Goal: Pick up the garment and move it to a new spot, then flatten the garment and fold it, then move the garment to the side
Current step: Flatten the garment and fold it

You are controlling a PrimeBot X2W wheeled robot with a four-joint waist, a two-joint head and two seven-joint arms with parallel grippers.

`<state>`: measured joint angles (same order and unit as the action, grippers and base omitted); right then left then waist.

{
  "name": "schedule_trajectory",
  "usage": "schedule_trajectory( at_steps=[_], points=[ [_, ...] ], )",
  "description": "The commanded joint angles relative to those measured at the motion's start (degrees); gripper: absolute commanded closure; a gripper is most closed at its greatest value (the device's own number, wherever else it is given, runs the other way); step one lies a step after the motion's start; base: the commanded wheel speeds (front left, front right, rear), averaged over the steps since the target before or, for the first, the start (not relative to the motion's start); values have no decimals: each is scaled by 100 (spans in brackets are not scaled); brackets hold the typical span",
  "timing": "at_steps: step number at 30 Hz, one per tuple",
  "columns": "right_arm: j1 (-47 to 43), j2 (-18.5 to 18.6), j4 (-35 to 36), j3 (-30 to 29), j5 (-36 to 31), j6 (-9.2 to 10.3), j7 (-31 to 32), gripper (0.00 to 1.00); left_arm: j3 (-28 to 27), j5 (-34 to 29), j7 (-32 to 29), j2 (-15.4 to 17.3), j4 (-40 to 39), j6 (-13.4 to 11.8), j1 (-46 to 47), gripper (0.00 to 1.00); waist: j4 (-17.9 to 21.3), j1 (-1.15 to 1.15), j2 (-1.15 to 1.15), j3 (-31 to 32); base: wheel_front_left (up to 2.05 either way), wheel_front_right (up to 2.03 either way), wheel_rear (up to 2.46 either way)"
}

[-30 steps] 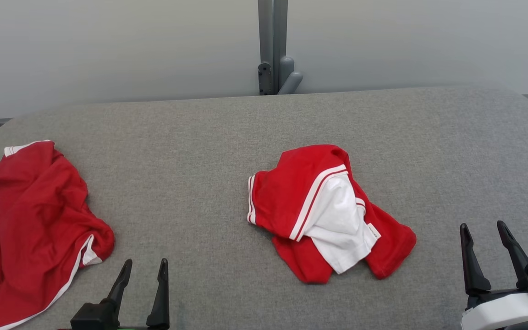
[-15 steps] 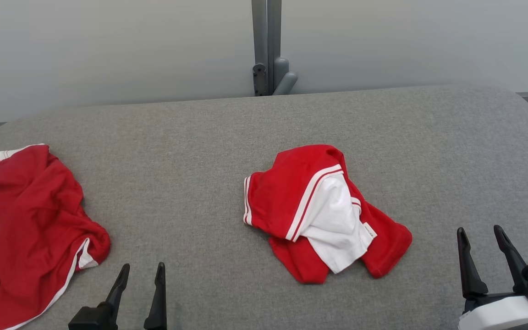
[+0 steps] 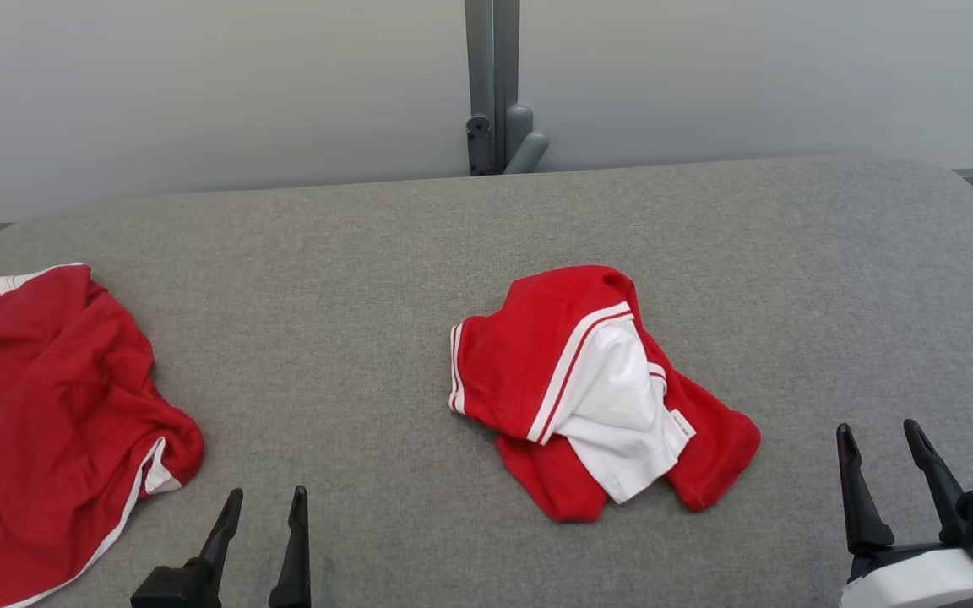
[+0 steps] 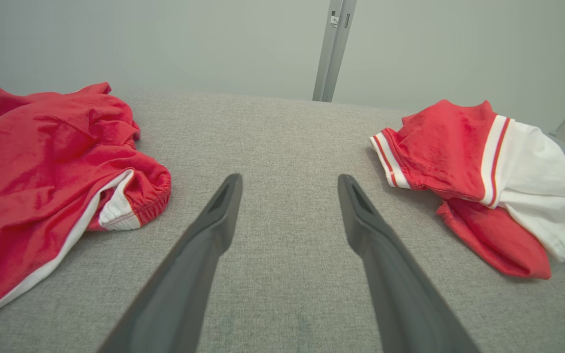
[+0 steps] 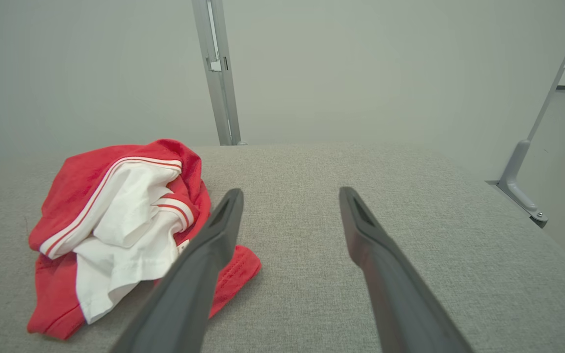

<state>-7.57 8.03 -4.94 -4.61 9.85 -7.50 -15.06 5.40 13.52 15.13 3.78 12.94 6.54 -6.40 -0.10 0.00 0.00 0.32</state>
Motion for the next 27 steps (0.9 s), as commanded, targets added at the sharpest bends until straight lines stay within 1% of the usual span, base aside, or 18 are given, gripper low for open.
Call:
schedule_trajectory(
  at_steps=[1, 7, 12, 16, 17, 19, 22, 23, 24, 27],
  points=[
    [-18, 22, 8, 6, 10, 2, -18, 0, -29, -52, 2, -25, -9, 27, 34, 0, -3, 0, 0, -7, 0, 0, 0],
    [32, 31, 25, 23, -5, 2, -18, 0, -32, -97, 3, -54, -47, 49, 123, 0, 13, 0, 0, -35, 0, 0, 0],
    [84, 29, 27, 74, -12, 2, -18, 0, 201, 153, 3, -85, -15, 59, 283, 0, 94, 0, 0, -58, 0, 0, 0],
    [135, 25, 19, 131, 8, 2, -18, 0, 835, 857, 2, -86, 341, -3, 583, 0, 215, 0, 0, -99, 0, 0, 0],
    [157, 23, 19, 146, 14, 2, -18, 0, 1005, 1100, -38, -83, 472, -61, 686, 0, 250, 0, 0, -115, 0, 0, 0],
    [201, 4, 24, 181, 19, 2, -18, 0, 1345, 1386, -146, -78, 697, -164, 950, 0, 334, 0, 0, -168, 0, 0, 0],
    [252, -15, 25, 219, 39, 2, -18, 0, 1781, 2143, -449, -78, 994, -373, 1327, 0, 469, 0, 0, -287, 0, 0, 0],
    [303, -37, 15, 223, 58, 2, -18, 0, 2058, 2536, -663, -78, 1188, -516, 1631, 0, 553, 0, 0, -381, 0, 0, 0],
    [303, -37, 15, 223, 58, 2, -18, 0, 2058, 2536, -663, -78, 1188, -516, 1631, 0, 553, 0, 0, -381, 0, 0, 0],
    [350, -68, 2, 240, 71, 2, -18, 0, 2352, 3084, -847, -76, 1430, -735, 1986, 0, 686, 0, 0, -502, 0, 0, 0]
  ],
)
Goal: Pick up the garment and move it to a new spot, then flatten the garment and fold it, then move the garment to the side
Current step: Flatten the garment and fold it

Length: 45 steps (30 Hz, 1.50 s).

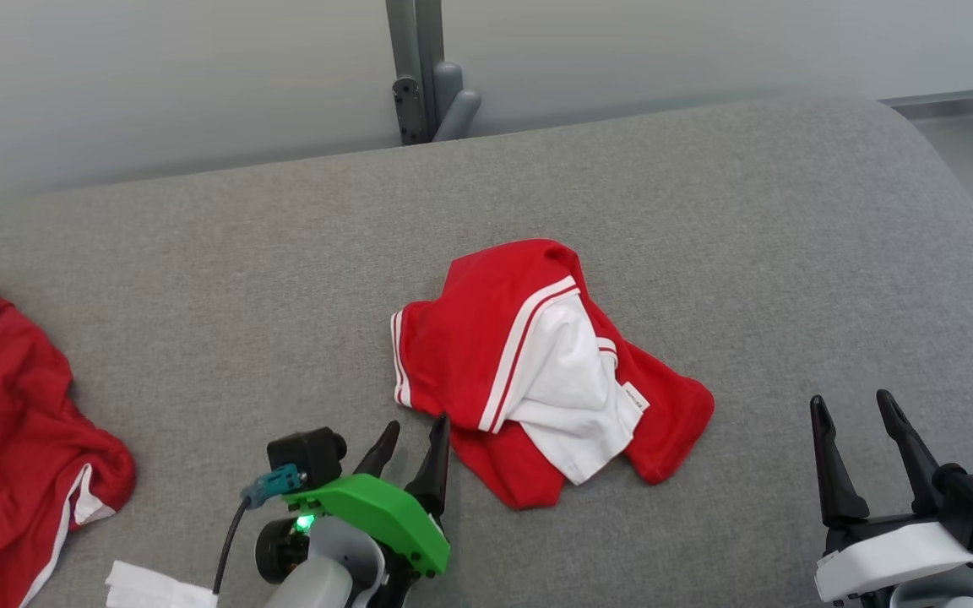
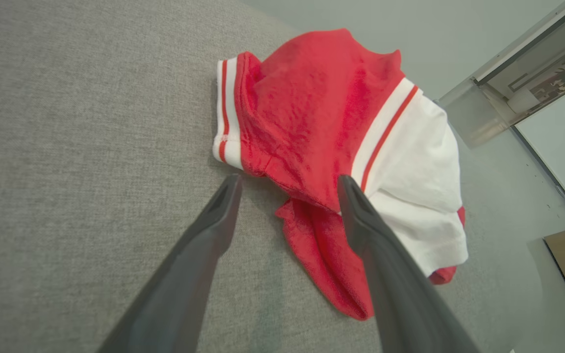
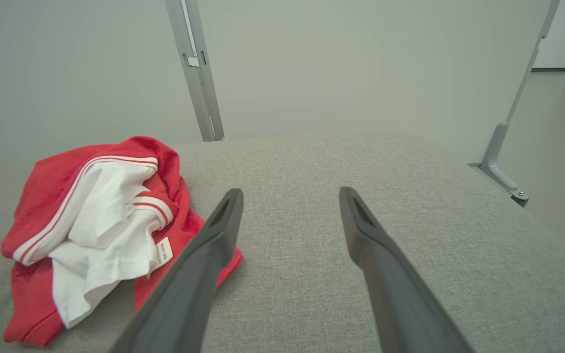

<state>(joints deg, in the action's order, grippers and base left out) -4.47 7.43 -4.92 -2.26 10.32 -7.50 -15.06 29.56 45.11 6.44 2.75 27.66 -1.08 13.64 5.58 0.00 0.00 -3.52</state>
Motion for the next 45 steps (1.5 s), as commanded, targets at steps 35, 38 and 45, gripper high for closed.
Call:
schedule_trajectory(
  at_steps=[35, 38, 45],
  points=[
    [121, 59, -78, -17, 67, 2, -18, 0, 1447, 1941, 719, 27, 1395, 69, 1346, 100, 244, 0, 0, -223, 0, 0, 0],
    [106, 48, -90, 1, 61, 2, -18, 0, 1515, 2025, 776, 27, 1372, 101, 1386, 100, 234, 0, 0, -192, 0, 0, 0],
    [32, 35, -79, 7, 74, 2, -18, 0, 1335, 2095, 857, 27, 1146, 153, 1486, 100, 203, 0, 0, -134, 0, 0, 0]
  ],
)
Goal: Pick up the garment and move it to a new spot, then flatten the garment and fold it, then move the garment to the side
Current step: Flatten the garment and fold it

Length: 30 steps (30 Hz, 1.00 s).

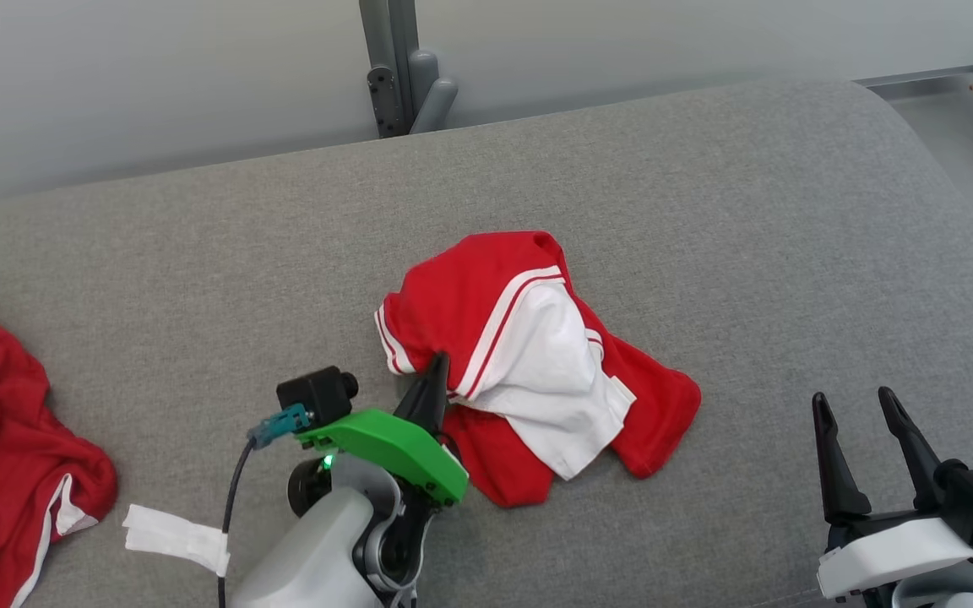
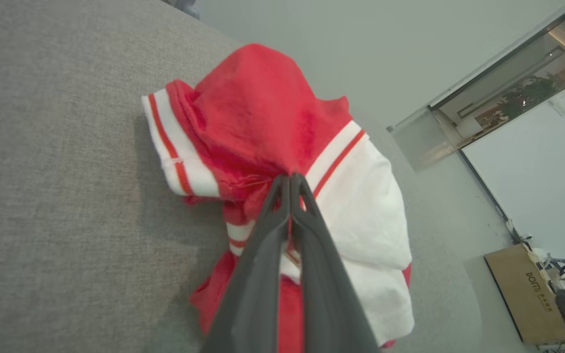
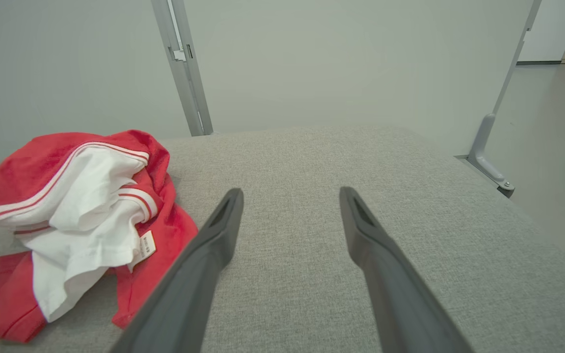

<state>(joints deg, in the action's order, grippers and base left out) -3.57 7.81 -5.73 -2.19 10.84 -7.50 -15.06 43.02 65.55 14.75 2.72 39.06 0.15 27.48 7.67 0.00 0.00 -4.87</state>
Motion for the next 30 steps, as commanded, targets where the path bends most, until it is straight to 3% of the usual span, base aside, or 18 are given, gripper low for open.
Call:
schedule_trajectory(
  at_steps=[1, 7, 13, 24, 30],
  points=[
    [-68, -3, 8, -7, 23, 2, -18, 0, -71, 13, 35, 47, -69, 29, 117, 100, -18, 0, 0, 5, 0, 0, 0],
    [-119, -16, 17, -56, 7, 2, -18, 0, -512, -108, 45, 333, -895, 38, 126, 100, -90, 0, 0, 49, 0, 0, 0],
    [-187, -47, 13, -75, -24, 2, -18, 0, -767, -76, -76, 835, -2265, -176, -31, 100, -155, 0, 0, 144, 0, 0, 0],
    [-253, -79, -23, -77, 5, 2, -18, 0, -1218, 191, -1127, 2157, -5150, -779, -189, 100, -189, 0, 0, 294, 0, 0, 0],
    [-185, -135, -33, -47, 14, 2, -18, 0, -1675, 692, -1746, 2710, -6230, -927, 88, 100, -171, 0, 0, 264, 0, 0, 0]
  ],
)
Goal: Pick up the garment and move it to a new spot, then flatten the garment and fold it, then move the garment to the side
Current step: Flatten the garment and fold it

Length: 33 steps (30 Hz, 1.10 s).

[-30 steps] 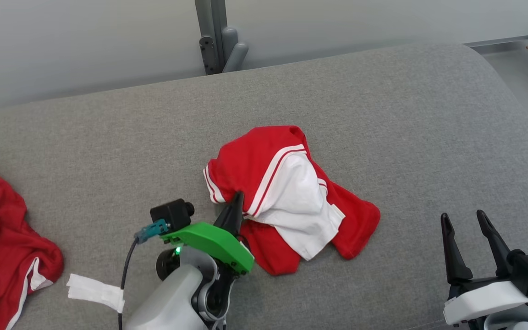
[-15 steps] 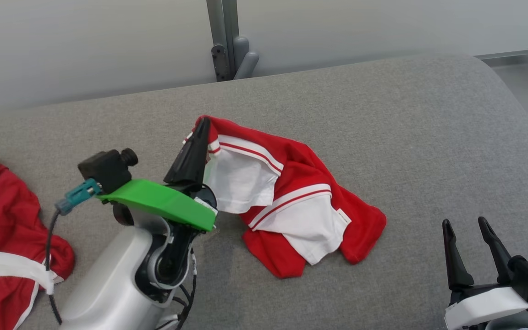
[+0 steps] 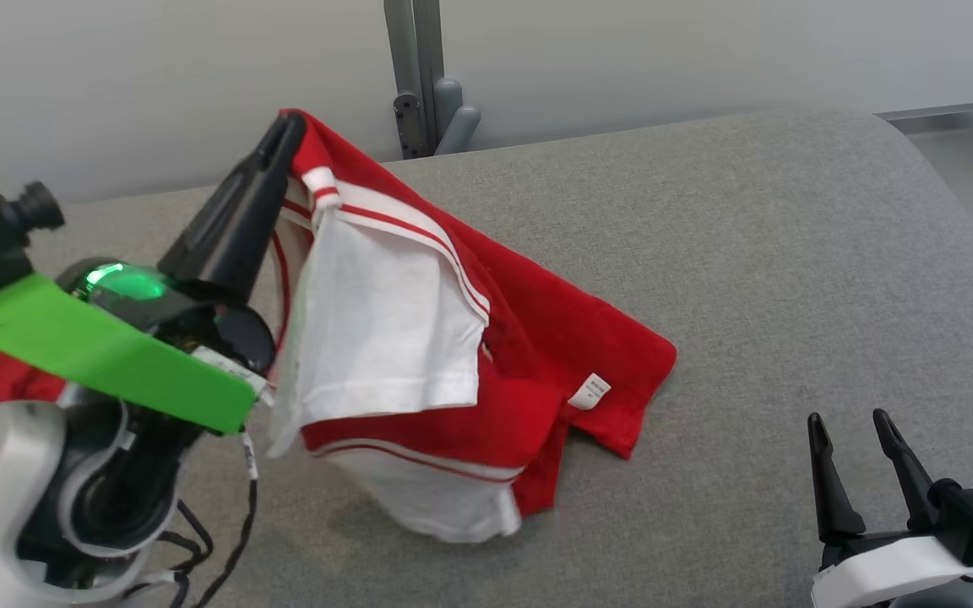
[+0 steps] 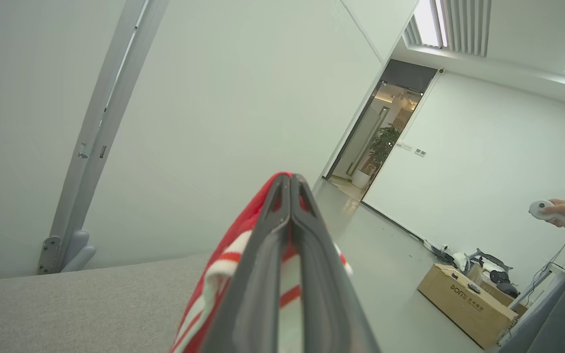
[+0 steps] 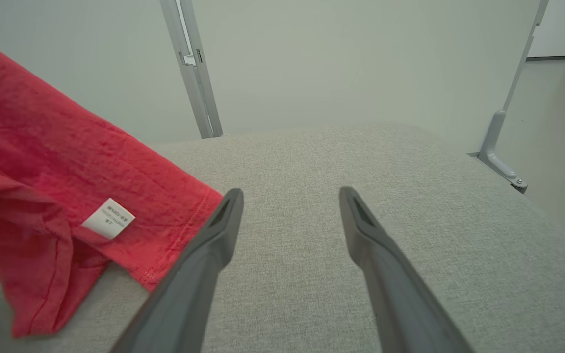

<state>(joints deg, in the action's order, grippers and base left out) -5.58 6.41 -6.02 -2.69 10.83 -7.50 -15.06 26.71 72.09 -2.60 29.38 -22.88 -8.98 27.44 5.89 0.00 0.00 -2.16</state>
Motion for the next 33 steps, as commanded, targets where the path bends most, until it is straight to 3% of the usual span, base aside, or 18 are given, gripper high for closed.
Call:
schedule_trajectory(
  at_steps=[1, 9, 17, 26, 33],
  points=[
    [35, -6, -10, 16, 17, 2, -18, 0, -119, 112, -103, 126, -140, -27, 168, 100, 16, 0, 0, -13, 0, 0, 0],
    [136, -72, -54, 99, 48, 2, -18, 0, -359, 525, -705, 393, -492, 23, 798, 100, 162, 0, 0, -41, 0, 0, 0],
    [290, -69, -86, 216, 72, 2, -18, 0, -124, 749, -1310, 245, 417, 182, 1662, 100, 477, 0, 0, -180, 0, 0, 0],
    [748, -144, -145, 571, 123, 2, -17, 0, 649, 402, -1556, -624, 2637, 465, 2610, 100, 1113, 0, 0, -687, 0, 0, 0],
    [991, -294, -222, 763, 180, 2, -17, 0, 1515, -9, -1405, -1695, 4479, 1038, 2866, 100, 1696, 0, 0, -1163, 0, 0, 0]
  ],
)
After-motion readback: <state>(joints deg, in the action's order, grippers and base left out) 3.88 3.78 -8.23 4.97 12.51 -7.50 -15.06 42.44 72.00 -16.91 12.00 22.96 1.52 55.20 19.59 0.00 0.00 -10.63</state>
